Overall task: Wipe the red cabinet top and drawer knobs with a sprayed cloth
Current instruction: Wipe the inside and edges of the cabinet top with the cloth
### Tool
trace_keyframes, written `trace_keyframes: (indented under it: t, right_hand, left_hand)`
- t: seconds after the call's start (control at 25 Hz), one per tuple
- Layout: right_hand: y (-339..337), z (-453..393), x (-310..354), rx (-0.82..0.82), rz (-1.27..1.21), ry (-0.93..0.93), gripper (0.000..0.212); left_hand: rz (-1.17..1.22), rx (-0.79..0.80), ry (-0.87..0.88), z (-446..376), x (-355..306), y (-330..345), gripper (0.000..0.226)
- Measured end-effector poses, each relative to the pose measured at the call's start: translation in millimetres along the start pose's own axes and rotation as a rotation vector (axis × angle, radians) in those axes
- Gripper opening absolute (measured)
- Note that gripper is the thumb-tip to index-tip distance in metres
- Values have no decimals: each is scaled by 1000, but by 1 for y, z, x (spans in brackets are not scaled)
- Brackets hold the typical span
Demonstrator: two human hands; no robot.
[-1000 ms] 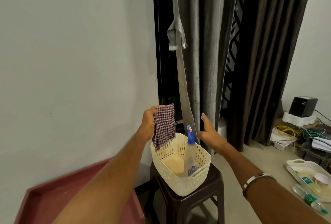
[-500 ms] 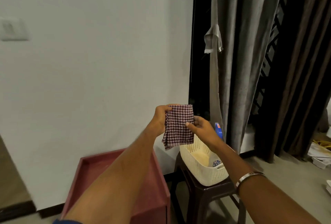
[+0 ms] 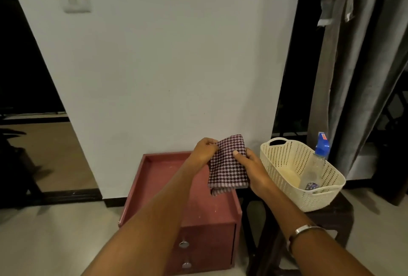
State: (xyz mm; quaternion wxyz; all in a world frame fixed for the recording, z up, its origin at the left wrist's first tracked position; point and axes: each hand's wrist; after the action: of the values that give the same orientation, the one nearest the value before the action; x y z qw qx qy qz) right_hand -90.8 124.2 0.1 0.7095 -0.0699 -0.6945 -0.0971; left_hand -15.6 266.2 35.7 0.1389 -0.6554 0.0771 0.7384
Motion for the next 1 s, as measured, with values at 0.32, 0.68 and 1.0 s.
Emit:
trace_keyframes:
  t: [0.32,0.68,1.0]
  right_hand:
    - [25,-18,-94,-189,336,29,18]
    - [47,-53,-159,-459,1156,-164,13]
    - [113,-56,-250,-80,1592,-96,33]
  left_hand:
    - [-579,4,-41,-1,137,-44,44]
    - [-688,-160,24,-10,257,-89,46]
    - [-740,-327,153,-20,315,-108,51]
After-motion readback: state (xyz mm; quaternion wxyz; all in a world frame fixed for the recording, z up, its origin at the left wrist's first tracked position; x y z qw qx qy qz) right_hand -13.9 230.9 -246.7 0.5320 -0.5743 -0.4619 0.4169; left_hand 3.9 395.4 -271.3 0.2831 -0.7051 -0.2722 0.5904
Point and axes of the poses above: each hand's wrist, its own z-axis away from the middle knuckle, its own y-axis out of the palm, x = y × z, and after that the axes turned 9 degrees about z, right-handed
